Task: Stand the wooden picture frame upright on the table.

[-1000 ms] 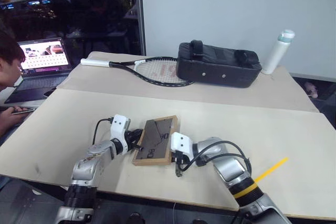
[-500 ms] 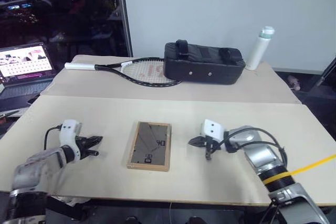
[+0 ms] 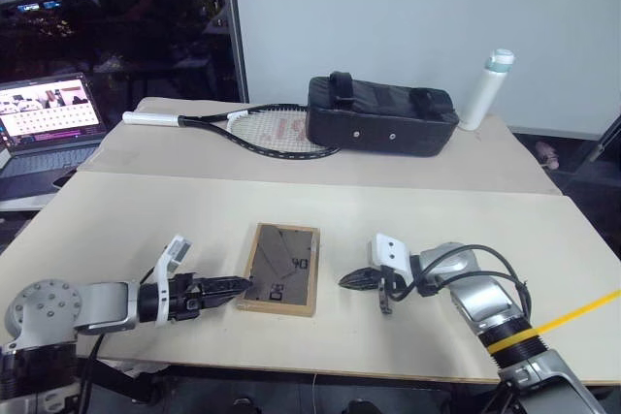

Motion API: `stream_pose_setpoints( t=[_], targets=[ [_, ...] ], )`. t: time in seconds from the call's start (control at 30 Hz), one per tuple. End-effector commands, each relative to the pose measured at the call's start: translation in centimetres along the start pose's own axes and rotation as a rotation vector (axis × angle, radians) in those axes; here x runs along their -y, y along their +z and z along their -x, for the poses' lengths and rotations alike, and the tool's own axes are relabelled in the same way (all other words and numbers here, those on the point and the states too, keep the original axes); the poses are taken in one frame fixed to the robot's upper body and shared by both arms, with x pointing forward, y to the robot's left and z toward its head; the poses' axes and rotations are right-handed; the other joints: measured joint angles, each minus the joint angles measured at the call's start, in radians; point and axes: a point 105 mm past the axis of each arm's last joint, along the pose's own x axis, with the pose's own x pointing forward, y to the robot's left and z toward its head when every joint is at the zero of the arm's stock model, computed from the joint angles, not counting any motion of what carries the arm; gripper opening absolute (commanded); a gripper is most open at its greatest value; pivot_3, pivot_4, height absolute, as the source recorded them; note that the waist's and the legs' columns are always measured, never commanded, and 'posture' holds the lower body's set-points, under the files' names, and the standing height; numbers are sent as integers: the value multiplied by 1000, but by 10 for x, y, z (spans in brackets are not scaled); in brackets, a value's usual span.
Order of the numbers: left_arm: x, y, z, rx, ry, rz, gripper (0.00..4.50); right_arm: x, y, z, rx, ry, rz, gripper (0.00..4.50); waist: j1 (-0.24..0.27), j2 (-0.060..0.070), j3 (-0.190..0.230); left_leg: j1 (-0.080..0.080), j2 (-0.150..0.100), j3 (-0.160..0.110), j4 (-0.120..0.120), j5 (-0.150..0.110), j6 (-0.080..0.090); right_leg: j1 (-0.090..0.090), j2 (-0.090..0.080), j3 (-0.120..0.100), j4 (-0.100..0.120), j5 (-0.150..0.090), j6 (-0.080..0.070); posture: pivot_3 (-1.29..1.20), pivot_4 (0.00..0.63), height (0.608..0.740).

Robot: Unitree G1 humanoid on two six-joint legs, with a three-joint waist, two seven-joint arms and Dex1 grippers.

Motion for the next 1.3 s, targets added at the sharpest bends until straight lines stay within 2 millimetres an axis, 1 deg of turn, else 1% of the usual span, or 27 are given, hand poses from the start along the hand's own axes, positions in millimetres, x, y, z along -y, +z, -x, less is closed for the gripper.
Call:
stream_pose_setpoints(
  t=[0.03,0.17,0.23,0.37,0.43,0.47,0.53,0.57,0.63,0.7,0.73,0.8,0.83,0.87,0.9,0.93,0.97,1.03,1.07,1.1,1.13,1.17,1.2,1.23,1.3],
  targets=[
    [-1,-7,-32,-66,-10,60,4444,-5,14,-11,42,7,24,0,9,0,0,0,0,0,0,0,0,0,0,0,0,0,0,0,150,677],
    [11,-16,-59,-142,-64,68,4444,-10,20,-22,60,10,32,0,27,0,0,0,-1,0,0,0,0,1,-1,0,-2,0,1,0,150,677],
    [16,-18,-67,-162,-83,66,4444,-9,20,-24,61,-8,27,0,33,0,-1,0,-1,0,0,0,0,2,-1,0,-2,0,1,0,150,677],
    [15,-12,-71,-133,-76,90,4444,-10,13,-23,35,-39,18,0,39,0,-1,0,-2,0,0,0,0,2,-1,0,-3,0,1,0,150,677],
    [12,-9,-65,-118,-69,95,3898,-7,7,-17,20,-88,-6,0,39,0,-1,0,-2,0,0,0,0,2,-1,0,-3,0,1,0,150,677],
    [11,-9,-63,-116,-67,95,3771,-6,6,-14,18,-104,-14,0,38,0,-1,0,-2,0,-1,0,0,2,-1,0,-3,0,1,0,150,677],
    [9,-7,-61,-107,-63,104,3002,-2,4,-10,14,-131,-28,0,33,0,-1,0,-2,0,-1,0,0,2,-1,0,-3,0,1,0,150,677],
    [10,-4,-61,-98,-66,105,2724,1,3,-7,9,-149,-33,0,32,0,-1,0,-2,0,-1,0,0,1,-1,0,-3,0,1,0,150,677],
    [12,2,-60,-80,-81,106,2016,6,2,0,1,-178,-36,0,32,0,-1,0,-2,0,-1,0,0,2,-1,0,-3,0,1,0,150,677],
    [19,9,-59,-49,-111,87,1359,13,1,14,-4,-211,-49,0,33,0,-1,0,-2,0,-1,0,0,2,-1,0,-3,0,1,0,150,677],
    [22,14,-58,-19,-116,65,1104,16,1,23,-9,-225,-69,0,32,0,-1,0,-2,0,0,0,0,2,-1,0,-3,0,1,0,150,677],
    [27,20,-56,10,-129,39,1059,21,3,35,-9,-238,-89,0,31,-1,-1,-1,-2,0,-1,0,0,1,-1,0,-3,0,1,0,150,677],
    [33,23,-53,11,-142,-2,1059,25,14,46,37,-242,-121,0,31,-1,-1,-1,-2,0,-1,0,0,0,-1,0,-3,1,0,0,150,677],
    [38,26,-49,19,-133,-67,1059,31,30,57,112,-249,-160,0,30,-1,0,-1,-2,0,-1,0,0,0,-1,0,-3,1,0,0,150,677],
    [45,30,-46,28,-129,-136,1059,39,50,67,199,-260,-187,0,22,-2,2,-2,-2,0,-1,0,0,-1,-1,0,-3,1,0,0,150,677],
    [49,33,-45,32,-105,-208,1059,44,67,73,262,-251,-209,0,13,-1,4,-3,-2,0,-1,0,0,-2,-1,1,-2,1,0,0,150,677],
    [49,32,-46,14,-68,-273,1059,47,78,75,306,-233,-233,0,3,-1,4,-3,-2,0,-2,1,-1,-2,-1,1,-2,1,0,0,150,677],
    [50,31,-49,-11,-27,-366,1059,48,90,74,340,-203,-257,0,-1,-1,4,-3,-2,-1,-2,1,-2,-2,-1,1,-2,1,0,0,150,677],
    [60,35,-51,9,-48,-447,1059,43,98,69,359,-153,-266,592,-1,-1,4,-2,-2,-1,-2,1,-2,-1,-1,0,-2,1,0,0,150,677],
    [69,38,-53,17,-68,-492,1059,39,103,64,369,-115,-264,690,0,-2,4,-1,-2,-2,-3,1,-2,0,-1,0,-3,1,0,0,150,677],
    [79,43,-54,36,-90,-530,1059,38,107,57,373,-96,-258,1131,1,-2,4,-2,-2,-2,-3,1,-2,0,-1,-1,-4,1,0,0,150,677],
    [84,46,-55,45,-102,-543,1059,39,109,53,373,-93,-253,1470,4,-2,5,-2,-2,-2,-3,1,-2,0,-1,-1,-5,1,0,0,150,677],
    [85,48,-55,46,-100,-548,1059,41,109,50,371,-100,-252,1855,6,-2,5,-4,-2,-2,-3,1,-2,-1,-1,-1,-5,1,0,0,150,677],
    [86,49,-56,42,-85,-560,1059,43,109,49,370,-105,-252,2097,7,-2,6,-5,-2,-2,-2,1,-2,-2,-1,-1,-5,1,0,0,150,677],
    [87,48,-58,26,-68,-578,1059,46,108,47,370,-119,-245,2831,7,-2,6,-8,-2,-2,-2,1,-2,-3,-1,-1,-5,1,1,0,150,677]
  ],
)
